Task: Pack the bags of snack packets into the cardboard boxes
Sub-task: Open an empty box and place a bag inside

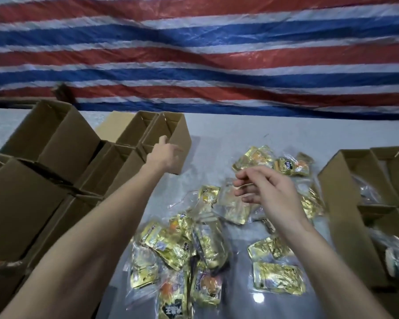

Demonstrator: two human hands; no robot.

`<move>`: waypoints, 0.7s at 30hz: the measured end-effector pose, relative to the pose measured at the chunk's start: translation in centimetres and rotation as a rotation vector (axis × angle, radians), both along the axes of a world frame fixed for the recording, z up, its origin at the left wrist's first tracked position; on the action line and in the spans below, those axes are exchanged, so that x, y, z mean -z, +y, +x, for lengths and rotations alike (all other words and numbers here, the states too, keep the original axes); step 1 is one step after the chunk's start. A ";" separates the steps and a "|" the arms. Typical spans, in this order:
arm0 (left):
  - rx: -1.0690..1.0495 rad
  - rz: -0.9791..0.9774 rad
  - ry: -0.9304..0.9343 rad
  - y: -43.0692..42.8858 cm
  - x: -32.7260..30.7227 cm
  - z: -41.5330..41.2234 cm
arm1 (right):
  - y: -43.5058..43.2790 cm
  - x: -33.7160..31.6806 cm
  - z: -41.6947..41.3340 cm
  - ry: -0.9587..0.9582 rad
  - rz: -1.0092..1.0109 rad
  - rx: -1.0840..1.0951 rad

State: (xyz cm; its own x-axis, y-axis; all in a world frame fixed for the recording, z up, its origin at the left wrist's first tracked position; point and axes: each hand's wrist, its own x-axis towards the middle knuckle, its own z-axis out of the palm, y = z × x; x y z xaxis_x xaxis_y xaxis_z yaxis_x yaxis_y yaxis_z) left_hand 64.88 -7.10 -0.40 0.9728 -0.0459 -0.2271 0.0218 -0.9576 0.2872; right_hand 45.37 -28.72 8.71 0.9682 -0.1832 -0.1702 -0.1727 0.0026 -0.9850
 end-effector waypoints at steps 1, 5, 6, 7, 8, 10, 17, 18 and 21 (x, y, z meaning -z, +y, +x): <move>0.013 0.004 0.038 0.0 0.4 0.7 | -0.5 0.2 0.0 -0.003 0.003 0.009; -0.002 -0.015 0.072 0.0 2.1 2.7 | -2.6 1.1 -0.8 0.001 0.002 0.052; -0.020 -0.018 0.032 -0.1 2.5 3.1 | -3.1 1.4 -1.1 0.009 0.001 0.071; -0.029 -0.022 -0.006 -0.2 2.9 3.5 | -3.7 1.6 -1.5 0.018 0.007 0.092; -0.031 -0.028 -0.032 -0.3 3.2 3.8 | -4.2 1.9 -2.0 0.027 0.018 0.116; -0.059 -0.029 -0.018 -0.2 3.8 4.5 | -5.2 2.3 -3.0 0.045 0.037 0.161; -0.200 -0.115 -0.064 0.9 3.9 3.7 | -6.9 3.8 -7.1 0.111 0.050 0.267; -0.200 -0.146 -0.113 0.7 3.2 3.1 | -7.0 3.6 -7.4 0.102 0.048 0.266; -0.157 -0.196 -0.249 0.2 0.3 1.1 | -7.2 2.4 -7.8 0.063 0.024 0.241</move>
